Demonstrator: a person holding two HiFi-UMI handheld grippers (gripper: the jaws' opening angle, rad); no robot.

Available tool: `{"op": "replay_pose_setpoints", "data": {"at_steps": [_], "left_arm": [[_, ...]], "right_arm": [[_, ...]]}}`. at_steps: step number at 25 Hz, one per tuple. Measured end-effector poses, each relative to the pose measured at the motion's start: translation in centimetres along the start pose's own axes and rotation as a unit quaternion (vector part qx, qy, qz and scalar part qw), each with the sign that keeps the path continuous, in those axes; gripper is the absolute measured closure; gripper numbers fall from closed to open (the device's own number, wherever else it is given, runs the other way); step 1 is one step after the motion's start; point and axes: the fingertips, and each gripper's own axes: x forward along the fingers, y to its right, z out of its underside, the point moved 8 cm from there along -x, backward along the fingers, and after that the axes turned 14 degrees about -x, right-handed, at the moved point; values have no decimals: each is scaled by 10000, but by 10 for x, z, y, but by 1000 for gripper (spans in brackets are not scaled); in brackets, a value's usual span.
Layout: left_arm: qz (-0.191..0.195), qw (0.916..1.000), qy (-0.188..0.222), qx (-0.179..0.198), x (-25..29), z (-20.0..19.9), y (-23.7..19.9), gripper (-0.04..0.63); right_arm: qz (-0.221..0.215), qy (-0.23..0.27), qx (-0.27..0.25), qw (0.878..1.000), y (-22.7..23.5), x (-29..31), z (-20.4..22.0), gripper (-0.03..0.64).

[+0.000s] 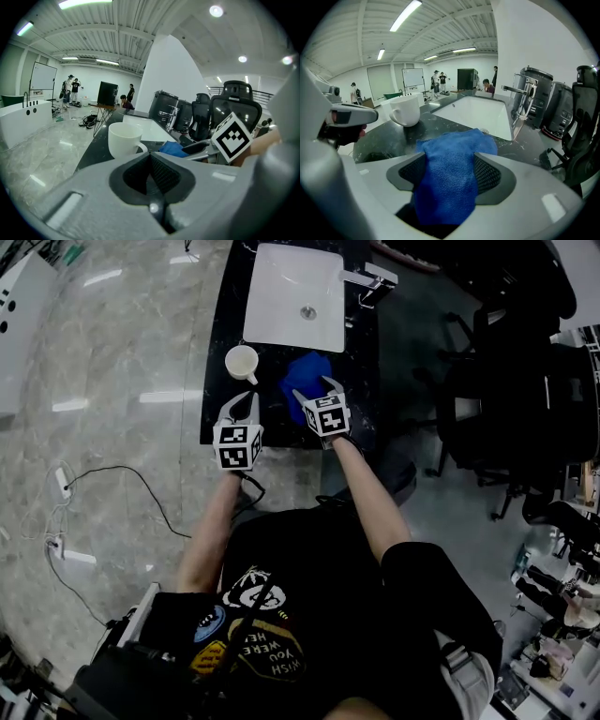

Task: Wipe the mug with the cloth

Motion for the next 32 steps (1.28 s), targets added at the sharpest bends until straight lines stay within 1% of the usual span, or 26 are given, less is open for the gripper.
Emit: {"op": "replay_pose_setpoints", "data": {"at_steps": [2, 6, 7, 8, 9, 11, 12, 15, 17, 18, 20, 22, 24, 28, 30, 31, 32], "left_arm": [[-16, 10000, 7, -27, 1, -1, 0, 592], [-55, 9999, 40, -82, 1, -2, -3, 592], [-63, 9999, 50, -93, 2, -2, -4, 592], [-74, 9999, 64, -110, 2, -3, -6, 592], [-87, 9998, 86, -135, 1, -4, -7, 592], [-117, 9996, 146, -193, -1, -7, -11, 592], [-131, 9995, 176, -221, -2, -10, -14, 592], [-167, 9992, 268, -264, -5, -24, -25, 592], [-204, 9991, 306, -229, -4, -36, -35, 592], [-224, 9991, 314, -199, -2, -42, -40, 592], [-271, 9991, 287, -128, 3, -53, -51, 592], [-279, 9994, 197, -44, 10, -61, -60, 592], [-243, 9996, 119, 79, 14, -66, -64, 592], [-135, 9997, 48, 172, 15, -69, -65, 592], [-94, 9998, 13, 198, 15, -69, -66, 592], [-72, 9997, -16, 221, 15, -69, -66, 592], [-49, 9997, -45, 240, 15, -69, -66, 592]], "right_arm": [[37, -5, -42, 10000, 0, 3, -1, 305], [-43, -25, -166, 9998, 1, 7, -5, 355], [-91, -68, -229, 9997, 0, 7, -6, 402], [-182, -106, -285, 9994, -2, 7, -8, 476], [-338, -110, -317, 9989, -6, 6, -11, 511], [-685, 63, -314, 9971, -16, 4, -21, 520], [-735, 222, -298, 9966, -20, 2, -27, 520], [-498, 737, -174, 9959, -17, -1, -56, 520], [-343, 944, -150, 9948, -13, 2, -78, 520], [-293, 959, -202, 9948, -12, 6, -87, 520], [-300, 792, -356, 9958, -13, 19, -95, 518], [-531, 521, -497, 9960, -21, 31, -96, 518], [-858, 429, -720, 9928, -36, 33, -94, 519], [-1319, 648, -1100, 9830, -68, 15, -81, 520], [-1486, 770, -1197, 9786, -78, 5, -75, 520], [-1496, 816, -1096, 9793, -77, 2, -72, 520], [-1423, 857, -831, 9826, -71, -1, -71, 520]]}}
